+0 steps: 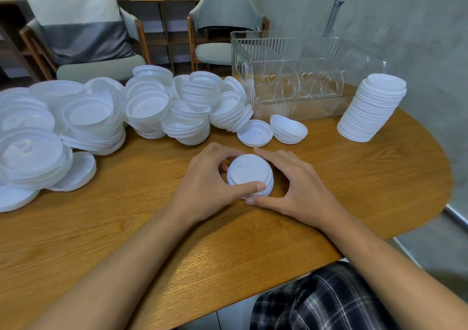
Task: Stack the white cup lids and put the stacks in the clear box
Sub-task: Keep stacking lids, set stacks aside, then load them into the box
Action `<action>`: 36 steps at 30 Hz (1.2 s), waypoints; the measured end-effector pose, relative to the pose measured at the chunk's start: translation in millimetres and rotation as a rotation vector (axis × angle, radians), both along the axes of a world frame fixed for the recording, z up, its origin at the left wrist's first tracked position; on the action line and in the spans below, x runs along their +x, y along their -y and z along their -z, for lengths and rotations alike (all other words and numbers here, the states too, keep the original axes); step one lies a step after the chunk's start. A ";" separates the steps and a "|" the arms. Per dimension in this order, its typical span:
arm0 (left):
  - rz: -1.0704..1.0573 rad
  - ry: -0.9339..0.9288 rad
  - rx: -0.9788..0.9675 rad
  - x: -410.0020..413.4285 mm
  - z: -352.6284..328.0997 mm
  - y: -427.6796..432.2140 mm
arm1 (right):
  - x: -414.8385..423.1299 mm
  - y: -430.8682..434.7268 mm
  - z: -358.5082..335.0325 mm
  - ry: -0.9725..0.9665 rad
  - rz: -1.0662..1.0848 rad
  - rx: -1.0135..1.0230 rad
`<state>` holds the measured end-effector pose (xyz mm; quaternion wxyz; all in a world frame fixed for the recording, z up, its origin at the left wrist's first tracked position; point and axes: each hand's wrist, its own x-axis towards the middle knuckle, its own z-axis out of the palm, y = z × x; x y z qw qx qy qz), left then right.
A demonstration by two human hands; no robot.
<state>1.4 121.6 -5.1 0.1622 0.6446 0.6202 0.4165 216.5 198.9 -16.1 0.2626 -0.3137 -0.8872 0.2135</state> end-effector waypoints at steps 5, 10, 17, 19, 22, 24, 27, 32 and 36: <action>0.000 -0.013 0.002 7.2 0.5 2.3 | -0.1 0.4 0.0 0.003 0.005 -0.020; -0.007 -0.034 -0.019 9.6 5.1 3.8 | 0.3 0.2 0.9 0.032 0.018 -0.016; -0.005 -0.063 -0.058 6.2 6.5 1.1 | 0.1 3.4 -2.1 0.065 0.032 -0.004; 0.032 -0.050 -0.064 0.2 3.4 -0.7 | -0.5 4.4 -2.8 0.055 0.031 0.004; 0.099 0.005 -0.087 -10.6 -0.6 -4.8 | -0.5 4.8 -3.3 0.050 0.035 0.008; 0.125 0.004 -0.093 -14.0 -0.4 -5.8 | -0.8 4.8 -4.0 0.059 0.035 0.006; 0.132 0.006 -0.070 -12.4 1.5 -5.5 | -0.6 5.5 -4.4 0.066 0.031 -0.008; 0.130 -0.080 -0.039 -10.6 6.8 -3.3 | -0.6 4.7 -7.0 0.052 0.016 -0.031; 0.112 -0.127 -0.003 -10.0 8.7 0.8 | 6.4 -0.4 -12.6 0.053 0.023 -0.053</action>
